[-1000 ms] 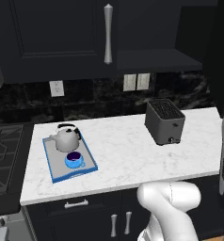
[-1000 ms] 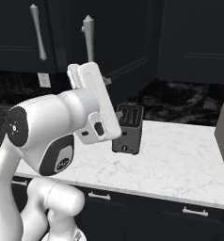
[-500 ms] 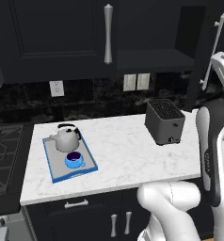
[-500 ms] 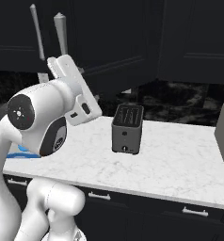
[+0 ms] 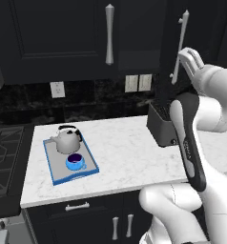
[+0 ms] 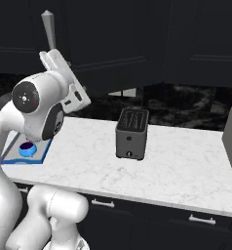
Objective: Pick the kettle from the counter and place it on the tray. Then pick the mug from the cabinet and place it on the tray. Then close the cabinet doors.
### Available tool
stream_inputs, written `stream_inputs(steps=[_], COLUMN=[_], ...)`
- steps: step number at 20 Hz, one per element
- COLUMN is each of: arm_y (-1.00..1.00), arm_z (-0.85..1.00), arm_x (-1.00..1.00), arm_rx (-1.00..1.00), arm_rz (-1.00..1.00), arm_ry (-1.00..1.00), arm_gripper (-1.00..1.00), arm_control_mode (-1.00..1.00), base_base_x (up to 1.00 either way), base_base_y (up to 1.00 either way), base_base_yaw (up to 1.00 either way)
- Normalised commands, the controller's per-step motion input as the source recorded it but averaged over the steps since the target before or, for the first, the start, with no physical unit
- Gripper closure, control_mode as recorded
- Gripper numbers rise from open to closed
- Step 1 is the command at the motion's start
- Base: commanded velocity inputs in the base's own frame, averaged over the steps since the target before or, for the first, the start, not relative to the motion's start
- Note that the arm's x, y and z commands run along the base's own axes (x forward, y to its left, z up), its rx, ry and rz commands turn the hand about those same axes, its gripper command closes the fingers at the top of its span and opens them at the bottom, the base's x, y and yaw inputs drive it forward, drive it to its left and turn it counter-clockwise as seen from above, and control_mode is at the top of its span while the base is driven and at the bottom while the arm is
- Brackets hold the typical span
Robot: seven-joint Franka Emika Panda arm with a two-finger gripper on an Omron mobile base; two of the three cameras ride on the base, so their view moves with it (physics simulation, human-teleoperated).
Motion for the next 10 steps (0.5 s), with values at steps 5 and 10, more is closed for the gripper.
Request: stream_inputs(steps=[5,10], arm_y=[0.44,0.28], arm_z=[-0.33,-0.28], arm_x=[1.0,0.99], arm_rx=[0.16,0.16], arm_rz=[0.06,0.0], arm_ry=[0.0,0.01], arm_gripper=[-1.0,-1.0], arm_control_mode=[-1.0,-1.0], base_base_x=[0.0,0.0], base_base_y=[0.0,0.0], base_base_yaw=[0.0,0.0])
